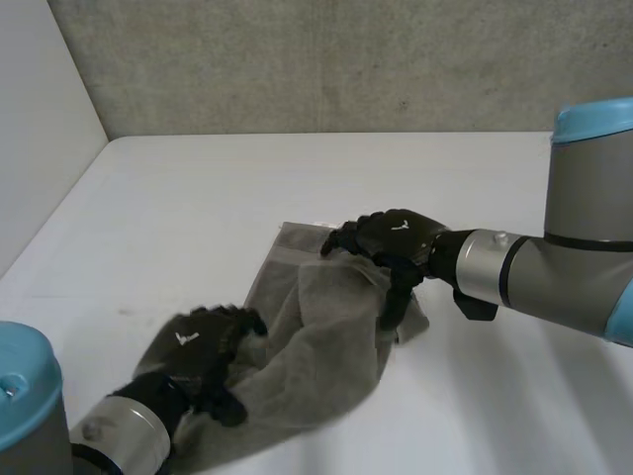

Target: Fold the towel.

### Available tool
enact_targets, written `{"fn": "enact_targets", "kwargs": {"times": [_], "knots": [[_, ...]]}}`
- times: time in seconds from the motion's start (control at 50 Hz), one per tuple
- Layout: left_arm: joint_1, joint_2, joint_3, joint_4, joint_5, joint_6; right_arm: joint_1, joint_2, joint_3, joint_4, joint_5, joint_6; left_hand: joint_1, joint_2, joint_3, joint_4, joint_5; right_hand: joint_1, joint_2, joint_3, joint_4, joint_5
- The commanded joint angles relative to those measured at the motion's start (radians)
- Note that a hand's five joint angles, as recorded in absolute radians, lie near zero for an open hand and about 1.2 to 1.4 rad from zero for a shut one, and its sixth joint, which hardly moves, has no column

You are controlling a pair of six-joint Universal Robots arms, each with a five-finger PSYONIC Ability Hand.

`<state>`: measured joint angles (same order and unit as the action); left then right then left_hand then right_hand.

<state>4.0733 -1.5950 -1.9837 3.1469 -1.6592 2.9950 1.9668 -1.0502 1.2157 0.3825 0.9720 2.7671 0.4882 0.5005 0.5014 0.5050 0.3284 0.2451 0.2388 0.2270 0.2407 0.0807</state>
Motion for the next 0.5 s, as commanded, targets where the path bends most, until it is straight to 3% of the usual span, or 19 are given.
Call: {"fn": "enact_targets", "kwargs": {"times": [0.02,0.18,0.26,0.38,0.5], "knots": [[0.061,0.073,0.080,0.008,-0.008,0.008,-0.123,-0.145,0.118,-0.097,0.007,0.188,-0.230,-0.243,-0.244,-0.247,-0.245,-0.071,-0.064,-0.052,-0.066,-0.081],[0.033,0.020,0.242,0.027,0.027,0.008,-0.279,-0.335,0.349,-0.272,0.010,0.393,-0.210,-0.222,-0.223,-0.227,-0.225,-0.071,-0.064,-0.052,-0.066,-0.081],[-0.033,-0.161,0.383,0.019,0.125,0.008,-0.321,-0.383,0.420,-0.294,0.016,0.396,-0.207,-0.219,-0.220,-0.224,-0.222,-0.071,-0.064,-0.052,-0.066,-0.081],[-0.056,-0.338,0.537,-0.007,0.167,0.016,-0.356,-0.436,0.539,-0.303,0.010,0.365,-0.195,-0.208,-0.209,-0.212,-0.210,-0.071,-0.064,-0.052,-0.066,-0.081],[-0.057,-0.563,0.743,-0.031,0.168,0.176,-0.401,-0.442,0.629,-0.295,0.005,0.260,0.010,-0.002,-0.003,-0.007,-0.005,-0.071,-0.064,-0.052,-0.066,-0.081]]}}
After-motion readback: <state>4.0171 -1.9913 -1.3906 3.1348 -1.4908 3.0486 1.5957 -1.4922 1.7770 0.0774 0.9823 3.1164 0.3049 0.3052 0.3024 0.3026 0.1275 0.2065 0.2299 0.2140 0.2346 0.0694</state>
